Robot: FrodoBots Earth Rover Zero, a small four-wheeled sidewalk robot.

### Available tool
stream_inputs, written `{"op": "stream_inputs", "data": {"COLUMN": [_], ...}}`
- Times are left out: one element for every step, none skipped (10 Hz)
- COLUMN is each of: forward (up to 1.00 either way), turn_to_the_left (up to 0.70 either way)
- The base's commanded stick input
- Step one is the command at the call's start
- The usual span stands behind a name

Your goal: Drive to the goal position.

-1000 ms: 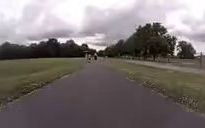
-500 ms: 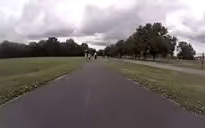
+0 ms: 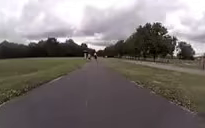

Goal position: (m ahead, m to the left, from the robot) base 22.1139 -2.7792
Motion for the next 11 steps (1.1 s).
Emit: {"op": "stream_inputs", "data": {"forward": [0.7,0.7,0.7,0.7,0.7,0.7,0.7,0.7,0.7,0.7,0.7], "turn_to_the_left": [0.0,0.0,0.0,0.0,0.0,0.0,0.0,0.0,0.0,0.0,0.0]}}
